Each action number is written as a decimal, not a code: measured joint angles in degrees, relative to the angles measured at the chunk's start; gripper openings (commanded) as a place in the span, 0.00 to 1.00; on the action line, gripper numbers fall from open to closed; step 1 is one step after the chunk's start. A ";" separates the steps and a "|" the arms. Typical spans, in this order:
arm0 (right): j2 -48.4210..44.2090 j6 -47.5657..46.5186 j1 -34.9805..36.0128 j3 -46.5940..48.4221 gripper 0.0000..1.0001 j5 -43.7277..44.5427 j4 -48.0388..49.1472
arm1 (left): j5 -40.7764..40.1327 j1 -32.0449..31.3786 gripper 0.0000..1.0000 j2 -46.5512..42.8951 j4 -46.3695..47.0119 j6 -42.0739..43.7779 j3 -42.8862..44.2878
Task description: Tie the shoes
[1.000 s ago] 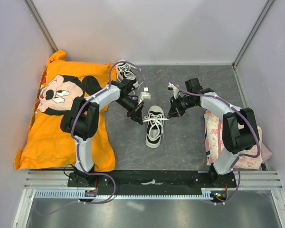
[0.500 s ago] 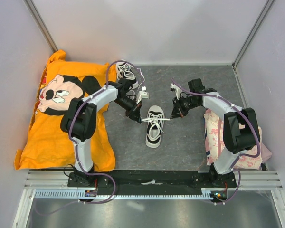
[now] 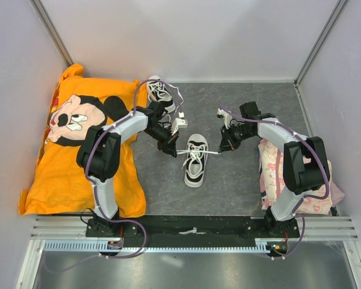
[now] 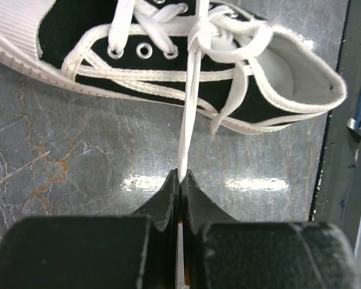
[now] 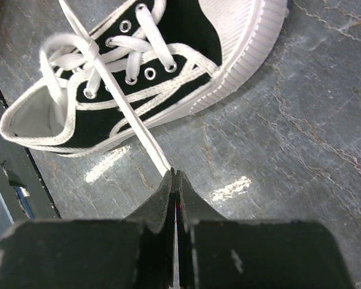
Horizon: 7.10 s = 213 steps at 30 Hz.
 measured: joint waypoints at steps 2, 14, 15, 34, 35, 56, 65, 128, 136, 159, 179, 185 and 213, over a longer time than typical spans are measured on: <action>0.00 -0.28 -0.33 -0.04 0.00 0.50 -0.04 | -0.72 0.00 0.02 0.00 0.74 0.00 -0.57; 0.00 -2.47 -2.10 -2.05 0.00 3.39 -0.31 | -3.08 0.33 0.01 0.00 4.83 -0.04 -2.58; 0.00 -2.75 -2.60 -2.34 0.00 4.26 -0.52 | -3.65 0.68 0.02 0.00 4.94 -0.04 -3.10; 0.02 -4.46 -3.54 -0.72 0.78 -1.38 -2.40 | -1.75 -0.57 0.34 0.00 7.13 -1.86 -1.25; 0.07 -4.55 -3.54 -0.48 0.78 -1.86 -2.43 | -1.38 -0.50 0.36 0.00 7.28 -2.47 -1.25; 3.67 13.79 1.55 0.52 0.58 -3.98 7.37 | 4.20 -0.28 0.42 -13.33 21.24 -1.60 -15.30; 4.11 17.75 2.43 -0.07 0.56 -2.91 9.90 | 1.60 -4.24 0.39 -9.44 24.81 -1.75 -14.01; 4.79 12.07 5.09 1.92 0.65 -6.62 10.32 | -6.95 0.31 0.48 -10.21 16.24 6.19 -13.05; 4.81 -0.52 5.09 3.34 0.73 -6.58 7.65 | -3.13 2.01 0.53 -9.57 18.01 13.18 -12.35; 3.43 -25.27 11.39 -0.11 0.00 -1.64 6.82 | 1.86 1.44 0.51 -5.81 18.60 27.08 -9.22; 2.34 -23.21 11.47 -0.42 0.00 1.07 8.17 | -3.19 -5.97 0.49 -1.38 15.85 32.39 -5.86; 1.92 -22.88 11.47 -0.81 0.00 1.16 8.57 | -5.22 -5.75 0.49 -0.79 15.74 32.41 -5.53; 1.90 -21.92 11.23 -0.94 0.00 1.66 9.16 | -4.15 -6.38 0.09 1.64 12.09 35.19 -1.36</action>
